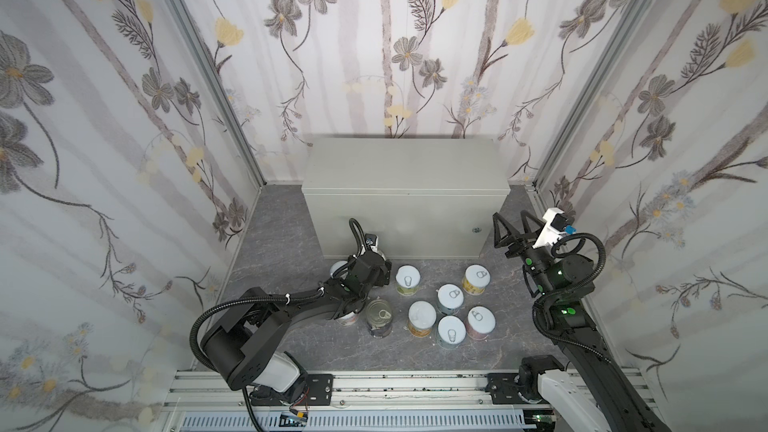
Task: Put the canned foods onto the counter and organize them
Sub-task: 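Close the left gripper on the blue-labelled can and lift it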
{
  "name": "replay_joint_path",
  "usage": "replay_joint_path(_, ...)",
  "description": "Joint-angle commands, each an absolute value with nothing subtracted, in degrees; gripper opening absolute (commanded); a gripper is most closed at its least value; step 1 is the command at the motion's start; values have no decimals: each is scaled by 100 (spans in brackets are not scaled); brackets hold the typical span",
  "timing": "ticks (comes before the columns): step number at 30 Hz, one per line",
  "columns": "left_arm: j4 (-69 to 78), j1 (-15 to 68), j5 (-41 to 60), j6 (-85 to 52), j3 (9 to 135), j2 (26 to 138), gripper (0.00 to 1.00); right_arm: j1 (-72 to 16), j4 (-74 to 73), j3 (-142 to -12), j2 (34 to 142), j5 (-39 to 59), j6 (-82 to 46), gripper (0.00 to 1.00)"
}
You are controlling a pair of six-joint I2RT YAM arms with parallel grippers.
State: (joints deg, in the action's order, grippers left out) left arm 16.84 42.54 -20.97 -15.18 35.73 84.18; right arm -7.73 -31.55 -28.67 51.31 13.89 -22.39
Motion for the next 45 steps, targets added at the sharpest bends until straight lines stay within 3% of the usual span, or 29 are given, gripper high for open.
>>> replay_joint_path(1, 1878, 4247, -2173, -1540, 3656, 8238, 19, -847, -3528, -2874, 5115, 1824, -2197, 100)
replay_joint_path(4, 1840, 4241, -2155, -1563, 3649, 8091, 4, -969, -3645, -2875, 5127, 1980, -2138, 100)
replay_joint_path(6, 1745, 4245, -2115, -1605, 3678, 7989, 0, -1081, -3703, -2885, 5133, 2029, -2032, 100)
replay_joint_path(29, -487, 4146, -2232, -1588, 4265, 6424, 0, -2681, -4371, -3335, 6226, 1506, -1057, 100)
replay_joint_path(45, -1981, 4141, -2180, -1405, 5185, 5569, 0, -3066, -4921, -3342, 6484, 781, -729, 100)
